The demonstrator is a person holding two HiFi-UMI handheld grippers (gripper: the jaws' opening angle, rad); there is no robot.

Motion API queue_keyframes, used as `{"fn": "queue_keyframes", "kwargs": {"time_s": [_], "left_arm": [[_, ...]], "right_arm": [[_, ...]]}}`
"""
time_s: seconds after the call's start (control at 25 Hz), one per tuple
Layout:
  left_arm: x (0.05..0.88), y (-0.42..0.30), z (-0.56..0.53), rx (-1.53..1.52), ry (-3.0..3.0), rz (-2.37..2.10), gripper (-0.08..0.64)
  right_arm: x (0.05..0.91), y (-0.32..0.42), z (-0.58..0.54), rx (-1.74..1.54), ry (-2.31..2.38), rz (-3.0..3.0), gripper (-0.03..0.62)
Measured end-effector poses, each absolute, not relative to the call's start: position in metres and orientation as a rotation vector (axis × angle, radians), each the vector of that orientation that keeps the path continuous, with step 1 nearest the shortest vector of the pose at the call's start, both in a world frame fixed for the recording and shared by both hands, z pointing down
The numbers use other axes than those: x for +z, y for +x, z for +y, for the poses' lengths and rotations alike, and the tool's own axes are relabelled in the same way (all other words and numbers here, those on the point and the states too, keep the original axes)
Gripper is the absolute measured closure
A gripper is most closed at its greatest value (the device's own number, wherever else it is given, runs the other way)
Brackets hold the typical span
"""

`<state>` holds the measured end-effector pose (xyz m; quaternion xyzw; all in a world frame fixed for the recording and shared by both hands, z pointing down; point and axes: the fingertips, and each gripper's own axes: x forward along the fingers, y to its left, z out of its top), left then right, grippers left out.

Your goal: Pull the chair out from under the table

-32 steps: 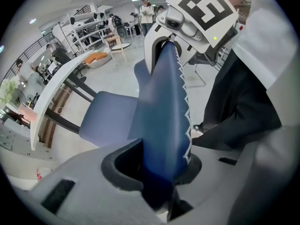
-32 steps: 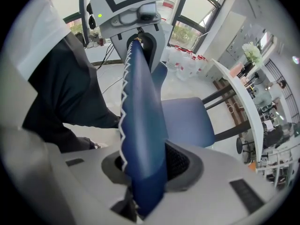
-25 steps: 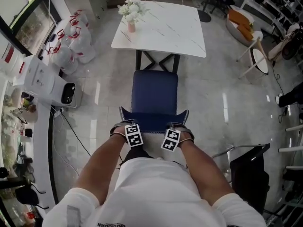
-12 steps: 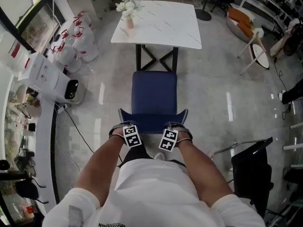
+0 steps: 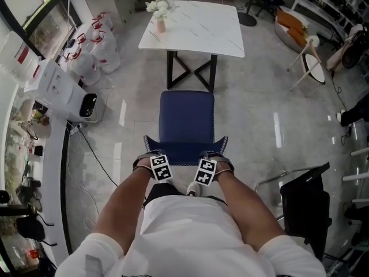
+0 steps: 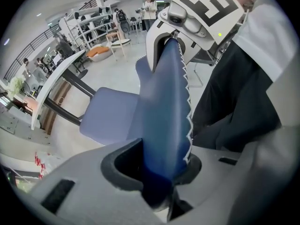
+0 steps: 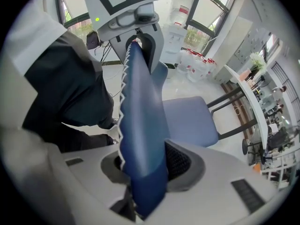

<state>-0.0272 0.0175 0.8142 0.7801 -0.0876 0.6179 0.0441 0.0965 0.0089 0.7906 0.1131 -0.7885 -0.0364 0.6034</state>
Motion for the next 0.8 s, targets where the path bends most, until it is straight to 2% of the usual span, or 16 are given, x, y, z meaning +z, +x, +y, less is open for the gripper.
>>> {"fn": "queue_keyframes", "kwargs": {"time_s": [0.8], "left_arm": [[0.803, -0.046, 0.071, 1.876, 2.403, -0.186, 0.446]], "right_arm": [[0.775, 0.076, 0.067, -0.040, 0.286, -1.808, 0.462]]}}
